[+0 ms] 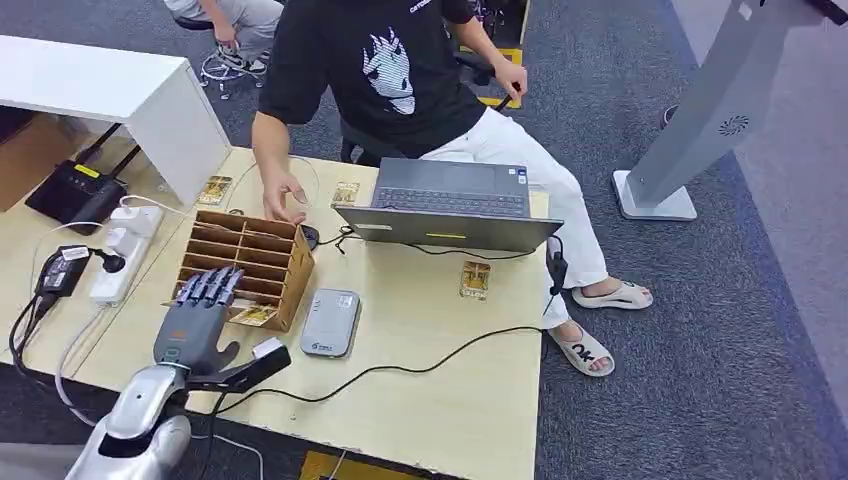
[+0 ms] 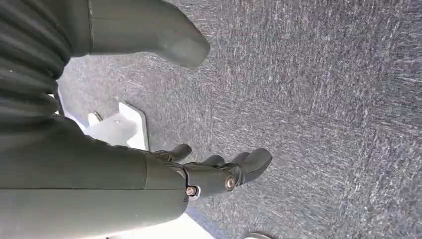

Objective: Pass the card to the sensor for recognition and then transmit it.

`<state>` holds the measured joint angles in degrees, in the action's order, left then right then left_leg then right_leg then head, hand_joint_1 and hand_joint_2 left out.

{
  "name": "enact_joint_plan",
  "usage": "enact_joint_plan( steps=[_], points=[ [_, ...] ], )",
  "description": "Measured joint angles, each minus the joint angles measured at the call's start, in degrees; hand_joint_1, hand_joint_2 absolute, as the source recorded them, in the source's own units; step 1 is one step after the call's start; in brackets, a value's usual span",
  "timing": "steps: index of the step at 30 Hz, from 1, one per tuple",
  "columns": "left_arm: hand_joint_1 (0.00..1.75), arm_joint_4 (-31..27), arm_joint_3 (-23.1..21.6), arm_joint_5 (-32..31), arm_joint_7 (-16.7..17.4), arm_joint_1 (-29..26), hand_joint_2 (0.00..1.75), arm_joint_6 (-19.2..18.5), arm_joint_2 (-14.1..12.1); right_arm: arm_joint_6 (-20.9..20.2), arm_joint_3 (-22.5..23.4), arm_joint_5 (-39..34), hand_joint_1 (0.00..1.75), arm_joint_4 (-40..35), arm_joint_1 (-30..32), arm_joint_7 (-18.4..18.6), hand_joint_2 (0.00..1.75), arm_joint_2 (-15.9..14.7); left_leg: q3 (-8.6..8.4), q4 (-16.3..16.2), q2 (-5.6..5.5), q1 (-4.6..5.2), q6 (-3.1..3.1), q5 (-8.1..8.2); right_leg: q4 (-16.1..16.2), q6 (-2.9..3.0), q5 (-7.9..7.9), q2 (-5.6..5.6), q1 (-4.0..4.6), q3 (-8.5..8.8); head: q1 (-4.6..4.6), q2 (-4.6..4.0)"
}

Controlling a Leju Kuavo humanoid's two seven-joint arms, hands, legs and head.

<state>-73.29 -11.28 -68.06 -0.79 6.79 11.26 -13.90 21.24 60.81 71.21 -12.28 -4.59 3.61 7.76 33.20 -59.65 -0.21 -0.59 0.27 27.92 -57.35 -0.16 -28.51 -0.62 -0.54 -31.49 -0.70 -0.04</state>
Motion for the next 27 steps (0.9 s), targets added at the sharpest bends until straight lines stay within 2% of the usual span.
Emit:
enact_joint_plan(
  steps=[17, 19, 21, 23, 25, 26, 27],
  points=[
    [0.1, 1.49, 0.0, 0.22, -0.57, 2.23, 1.75, 0.22, 1.2, 0.0, -0.39, 0.37, 0.0, 0.0, -0.01, 0.0, 1.75, 0.0, 0.01, 0.0, 0.0, 0.0, 0.0, 0.0, 0.0, 0.0, 0.0, 0.0, 0.0, 0.0, -0.02, 0.0],
    [0.33, 1.51, 0.0, 0.2, -0.57, 2.26, 1.75, 0.22, 1.22, 0.0, -0.39, 0.37, 0.0, 0.0, -0.01, 0.0, 1.75, 0.0, 0.01, 0.0, 0.0, 0.0, 0.0, 0.0, 0.0, 0.0, 0.0, 0.0, 0.0, -0.01, 0.0, 0.0],
    [0.35, 1.55, 0.0, 0.2, -0.61, 2.34, 1.75, 0.22, 1.22, 0.0, -0.42, 0.39, 0.0, 0.0, -0.01, 0.0, 1.75, 0.0, 0.01, 0.0, 0.0, 0.0, 0.0, 0.0, 0.0, 0.0, 0.0, 0.0, 0.0, -0.01, 0.0, 0.0],
    [0.56, 1.73, 0.0, 0.22, -0.74, 2.45, 1.75, 0.22, 1.22, 0.0, -0.44, 0.5, 0.0, 0.0, -0.01, 0.0, 1.75, 0.0, 0.01, 0.0, 0.0, 0.0, 0.0, 0.0, 0.0, 0.0, 0.0, 0.0, 0.0, -0.01, 0.0, 0.0],
    [1.13, 1.79, 0.0, 0.22, -0.77, 2.51, 1.75, 0.22, 1.22, 0.0, -0.46, 0.72, 0.0, 0.0, -0.01, 0.0, 1.75, 0.0, 0.01, 0.0, 0.0, 0.0, 0.0, 0.0, 0.0, 0.0, 0.0, 0.0, 0.0, -0.01, 0.0, 0.0],
    [1.48, 1.9, 0.0, 0.22, -0.79, 2.59, 1.75, 0.2, 1.22, 0.0, -0.46, 0.74, 0.0, 0.0, -0.01, 0.0, 1.75, 0.0, 0.01, -0.01, 0.01, 0.0, 0.0, 0.0, 0.0, -0.01, 0.0, 0.0, 0.0, -0.01, 0.0, 0.0],
    [1.62, 2.01, 0.0, 0.22, -0.83, 2.65, 1.75, 0.2, 1.22, 0.0, -0.46, 0.76, 0.0, 0.0, -0.01, 0.0, 1.75, 0.0, 0.01, -0.01, 0.01, 0.0, 0.0, 0.0, 0.0, 0.0, 0.0, 0.0, 0.0, -0.01, 0.0, 0.0]
  ],
)
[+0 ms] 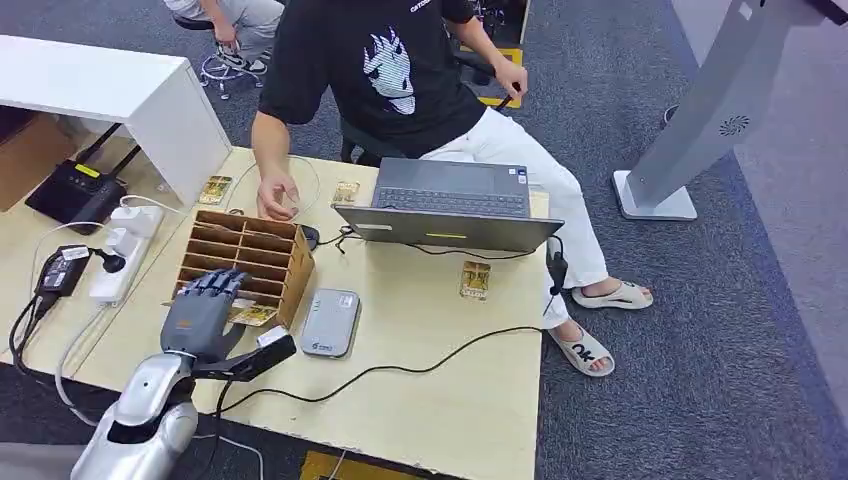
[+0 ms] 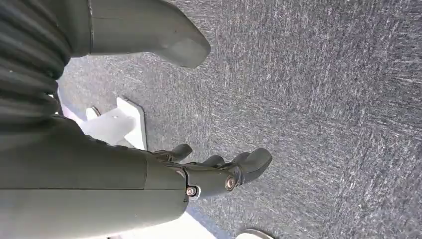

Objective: Pass the card to the sensor for recognition and then transmit it.

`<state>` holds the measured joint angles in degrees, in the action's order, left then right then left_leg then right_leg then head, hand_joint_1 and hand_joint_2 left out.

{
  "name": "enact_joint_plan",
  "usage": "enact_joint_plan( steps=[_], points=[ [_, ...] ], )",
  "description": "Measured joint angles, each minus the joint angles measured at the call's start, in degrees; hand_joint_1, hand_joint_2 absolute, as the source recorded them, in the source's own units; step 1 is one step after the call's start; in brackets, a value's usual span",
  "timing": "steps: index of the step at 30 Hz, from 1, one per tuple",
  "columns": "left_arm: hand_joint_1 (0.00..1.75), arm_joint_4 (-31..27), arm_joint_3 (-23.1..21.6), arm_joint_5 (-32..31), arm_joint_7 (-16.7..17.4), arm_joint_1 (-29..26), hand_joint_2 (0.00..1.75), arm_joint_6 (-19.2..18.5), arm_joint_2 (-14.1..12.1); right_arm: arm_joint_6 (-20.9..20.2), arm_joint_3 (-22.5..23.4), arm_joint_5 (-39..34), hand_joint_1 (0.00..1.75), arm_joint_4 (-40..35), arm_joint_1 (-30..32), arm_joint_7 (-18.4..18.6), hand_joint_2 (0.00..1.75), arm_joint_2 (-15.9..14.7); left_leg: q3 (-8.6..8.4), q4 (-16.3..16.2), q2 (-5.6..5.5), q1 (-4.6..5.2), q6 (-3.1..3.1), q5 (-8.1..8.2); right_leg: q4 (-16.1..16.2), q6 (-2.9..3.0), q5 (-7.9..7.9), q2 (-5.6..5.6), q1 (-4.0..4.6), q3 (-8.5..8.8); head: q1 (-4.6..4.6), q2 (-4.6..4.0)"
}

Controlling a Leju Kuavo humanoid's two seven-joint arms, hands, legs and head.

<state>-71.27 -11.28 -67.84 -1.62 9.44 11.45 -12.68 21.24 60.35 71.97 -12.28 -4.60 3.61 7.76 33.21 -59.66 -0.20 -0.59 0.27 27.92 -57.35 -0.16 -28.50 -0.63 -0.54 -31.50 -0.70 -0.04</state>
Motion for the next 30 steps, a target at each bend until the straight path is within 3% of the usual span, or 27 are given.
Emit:
enact_joint_plan(
  steps=[3, 4, 30],
  points=[
    [1.75, 0.07, -0.02, 0.11, -0.24, 0.11, 1.75, -0.15, 0.04, 0.0, 0.0, 0.02, 0.0, 0.0, 0.0, -0.13, 1.75, 0.0, 0.0, 0.0, 0.0, 0.0, 0.0, 0.0, 0.0, 0.0, 0.0, 0.0, 0.0, 0.0, 0.0, 0.0],
    [1.69, 0.09, -0.02, 0.17, -0.28, 0.13, 1.75, -0.22, 0.07, 0.0, 0.0, 0.02, 0.0, 0.0, 0.0, -0.18, 1.75, 0.0, 0.0, 0.0, 0.0, 0.0, 0.0, 0.0, 0.0, 0.0, 0.0, 0.0, 0.0, 0.0, 0.0, 0.0],
    [1.75, 0.09, -0.04, 1.11, -0.72, 0.86, 1.75, -1.49, 0.0, -0.02, 0.0, 0.11, 0.0, 0.0, -0.01, -0.39, 1.75, 0.0, 0.0, 0.0, 0.0, 0.0, 0.0, 0.0, 0.0, 0.0, 0.0, 0.0, 0.0, 0.0, -0.02, 0.0]
  ],
)
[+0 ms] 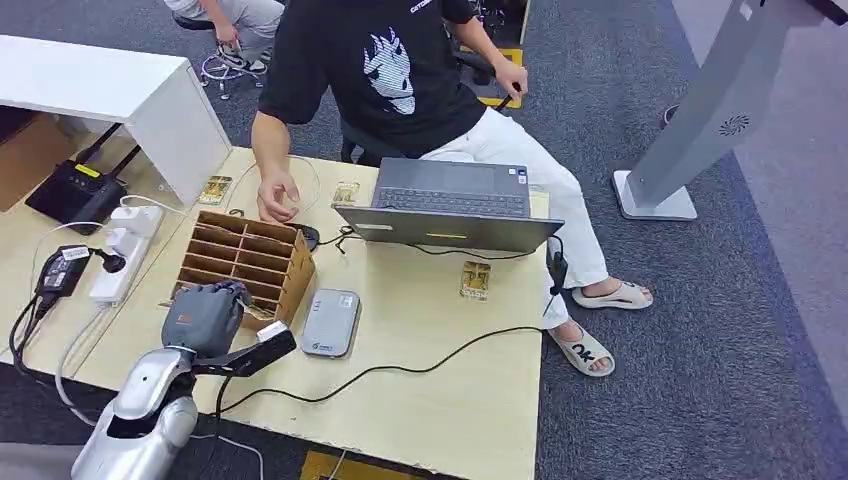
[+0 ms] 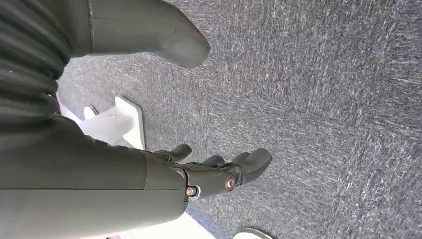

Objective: Pass the card to the sensor for recognition and then transmit it.

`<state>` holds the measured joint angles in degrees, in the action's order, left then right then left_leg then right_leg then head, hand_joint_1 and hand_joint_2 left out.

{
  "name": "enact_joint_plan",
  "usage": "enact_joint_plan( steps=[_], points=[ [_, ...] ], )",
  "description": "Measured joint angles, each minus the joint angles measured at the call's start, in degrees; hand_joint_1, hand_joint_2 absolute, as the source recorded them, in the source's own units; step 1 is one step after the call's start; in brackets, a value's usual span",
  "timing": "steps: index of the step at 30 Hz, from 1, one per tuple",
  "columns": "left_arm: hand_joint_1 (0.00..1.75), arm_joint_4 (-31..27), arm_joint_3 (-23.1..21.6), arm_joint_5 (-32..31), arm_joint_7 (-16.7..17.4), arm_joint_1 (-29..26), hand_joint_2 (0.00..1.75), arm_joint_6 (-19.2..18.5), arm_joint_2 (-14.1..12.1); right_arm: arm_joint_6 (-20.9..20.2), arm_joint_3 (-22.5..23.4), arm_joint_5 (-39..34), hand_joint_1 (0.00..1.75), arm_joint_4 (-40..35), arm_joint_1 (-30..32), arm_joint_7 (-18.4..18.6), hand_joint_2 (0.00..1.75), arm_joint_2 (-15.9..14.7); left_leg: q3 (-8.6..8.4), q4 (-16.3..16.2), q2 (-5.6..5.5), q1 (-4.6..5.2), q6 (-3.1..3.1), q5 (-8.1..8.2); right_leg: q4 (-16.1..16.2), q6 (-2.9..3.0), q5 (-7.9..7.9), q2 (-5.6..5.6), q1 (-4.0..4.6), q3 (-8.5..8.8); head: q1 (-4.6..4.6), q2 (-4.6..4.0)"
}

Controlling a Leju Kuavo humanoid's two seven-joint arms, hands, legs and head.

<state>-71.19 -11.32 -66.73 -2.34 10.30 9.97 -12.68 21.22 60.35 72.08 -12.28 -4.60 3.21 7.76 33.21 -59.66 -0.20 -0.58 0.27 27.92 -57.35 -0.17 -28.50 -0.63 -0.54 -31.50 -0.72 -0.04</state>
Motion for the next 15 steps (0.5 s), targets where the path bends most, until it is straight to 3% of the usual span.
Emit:
enact_joint_plan(
  steps=[8, 15],
  points=[
    [1.75, 0.26, 0.02, 0.2, 1.11, 3.55, 1.75, 3.26, -0.39, 0.04, 0.0, 0.5, 0.0, 0.0, -0.02, -0.35, 1.75, 0.0, 0.01, -0.02, -0.02, -0.03, 0.0, -0.03, 0.0, -0.01, 0.02, 0.02, 0.0, 0.0, 0.02, 0.0],
    [1.75, 0.26, 0.02, 0.74, 1.11, 7.72, 1.75, 3.43, -1.14, 0.09, 0.0, 0.55, 0.0, 0.0, -0.05, -0.44, 1.75, 0.0, 0.02, -0.02, -0.02, -0.01, 0.02, -0.05, -0.01, -0.03, 0.04, 0.0, 0.01, 0.01, 0.0, 0.0]
  ],
)
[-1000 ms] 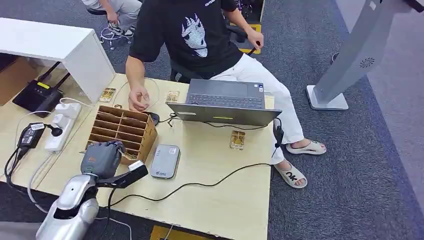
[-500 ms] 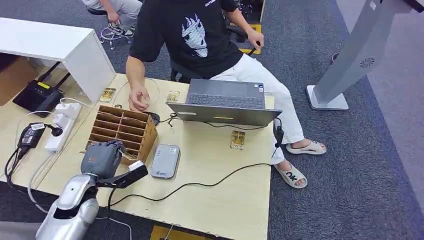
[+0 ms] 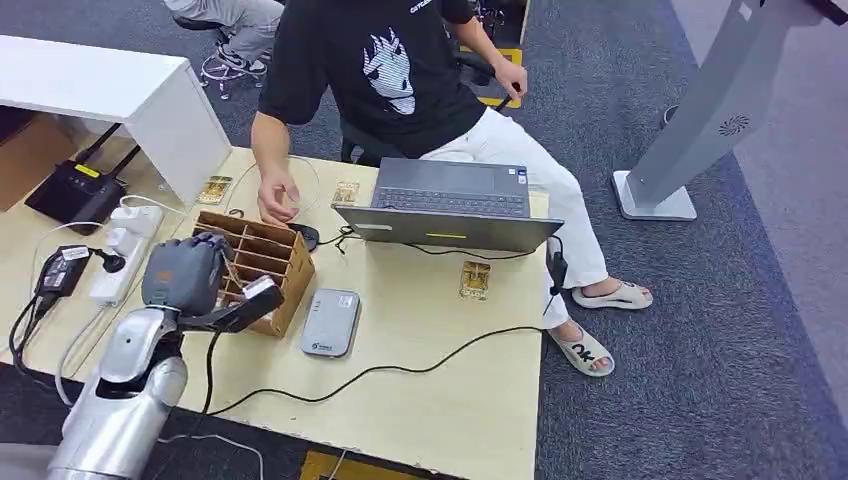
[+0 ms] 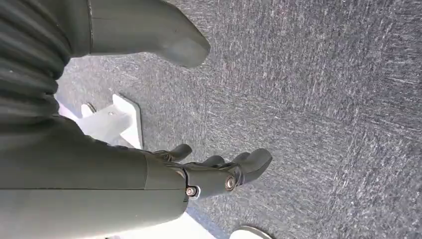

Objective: Pass the card to the sensor for recognition and then transmit it.

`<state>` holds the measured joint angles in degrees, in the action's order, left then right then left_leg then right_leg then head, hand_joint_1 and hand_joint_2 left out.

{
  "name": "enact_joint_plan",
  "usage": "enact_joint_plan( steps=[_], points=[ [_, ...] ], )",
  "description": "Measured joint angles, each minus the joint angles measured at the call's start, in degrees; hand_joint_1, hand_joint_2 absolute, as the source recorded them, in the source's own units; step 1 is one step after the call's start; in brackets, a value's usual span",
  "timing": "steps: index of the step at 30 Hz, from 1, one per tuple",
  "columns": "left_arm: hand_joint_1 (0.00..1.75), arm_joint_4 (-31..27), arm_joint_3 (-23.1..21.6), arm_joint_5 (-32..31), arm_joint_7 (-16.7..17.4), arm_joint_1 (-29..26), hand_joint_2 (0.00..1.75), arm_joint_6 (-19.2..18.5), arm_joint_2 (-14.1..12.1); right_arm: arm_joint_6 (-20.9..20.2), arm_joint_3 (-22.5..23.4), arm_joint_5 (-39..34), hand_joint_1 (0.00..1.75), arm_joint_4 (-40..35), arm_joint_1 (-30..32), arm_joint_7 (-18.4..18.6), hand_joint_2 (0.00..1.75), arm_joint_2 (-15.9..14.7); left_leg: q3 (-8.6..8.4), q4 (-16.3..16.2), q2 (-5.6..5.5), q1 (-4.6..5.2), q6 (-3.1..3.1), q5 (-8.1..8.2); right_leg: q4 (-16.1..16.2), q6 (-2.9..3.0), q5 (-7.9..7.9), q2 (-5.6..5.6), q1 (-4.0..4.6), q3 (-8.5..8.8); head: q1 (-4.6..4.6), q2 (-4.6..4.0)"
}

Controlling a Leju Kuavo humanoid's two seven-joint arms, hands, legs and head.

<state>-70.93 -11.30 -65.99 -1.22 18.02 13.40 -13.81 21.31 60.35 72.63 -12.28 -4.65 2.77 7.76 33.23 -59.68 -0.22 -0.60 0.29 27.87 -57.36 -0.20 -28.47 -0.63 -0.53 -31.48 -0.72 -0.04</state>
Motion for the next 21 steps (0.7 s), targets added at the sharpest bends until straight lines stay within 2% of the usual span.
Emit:
enact_joint_plan(
  steps=[7, 15, 21],
  points=[
    [1.75, 0.02, 0.02, 0.74, -0.13, 1.19, 1.75, 0.87, -0.07, 0.11, 0.0, 0.02, 0.0, 0.0, -0.01, -0.17, 1.75, 0.0, 0.03, -0.02, -0.01, 0.0, 0.0, 0.0, 0.0, 0.0, 0.0, 0.01, 0.0, -0.03, 0.0, 0.0],
    [1.75, 0.0, 0.55, 1.44, 0.07, 8.75, 1.75, -1.99, -1.44, 0.11, 0.0, 0.2, 0.0, 0.0, -0.03, -0.17, 1.75, 0.0, 0.04, -0.04, 0.0, -0.02, 0.03, -0.07, 0.0, 0.01, 0.06, 0.02, 0.01, -0.02, 0.02, 0.0],
    [1.75, 0.17, 0.96, 2.32, 1.9, 13.49, 1.75, -2.58, -2.65, 0.02, 0.0, 0.59, 0.0, 0.0, -0.06, -0.02, 1.75, -0.02, 0.07, -0.04, 0.0, -0.02, 0.03, -0.07, -0.01, 0.01, 0.06, 0.01, 0.01, -0.06, 0.0, 0.0]
  ],
)
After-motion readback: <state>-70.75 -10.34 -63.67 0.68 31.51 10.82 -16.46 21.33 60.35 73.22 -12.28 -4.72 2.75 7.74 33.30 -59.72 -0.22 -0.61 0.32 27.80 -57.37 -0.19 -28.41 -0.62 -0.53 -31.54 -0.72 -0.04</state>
